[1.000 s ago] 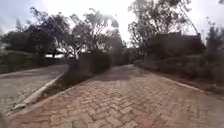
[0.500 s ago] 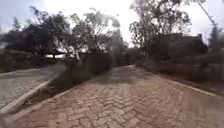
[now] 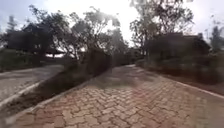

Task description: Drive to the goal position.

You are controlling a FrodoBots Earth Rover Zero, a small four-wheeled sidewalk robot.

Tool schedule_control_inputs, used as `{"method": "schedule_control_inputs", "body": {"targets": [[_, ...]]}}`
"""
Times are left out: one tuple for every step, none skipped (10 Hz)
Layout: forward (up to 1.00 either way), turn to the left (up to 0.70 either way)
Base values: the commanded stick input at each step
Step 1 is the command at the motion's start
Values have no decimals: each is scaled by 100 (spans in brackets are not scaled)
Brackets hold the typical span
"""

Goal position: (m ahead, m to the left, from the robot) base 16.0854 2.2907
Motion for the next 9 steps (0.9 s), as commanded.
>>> {"method": "schedule_control_inputs", "body": {"targets": [[85,0],[85,0],[85,0],[85,0],[85,0],[85,0],[85,0],[85,0],[85,0]]}}
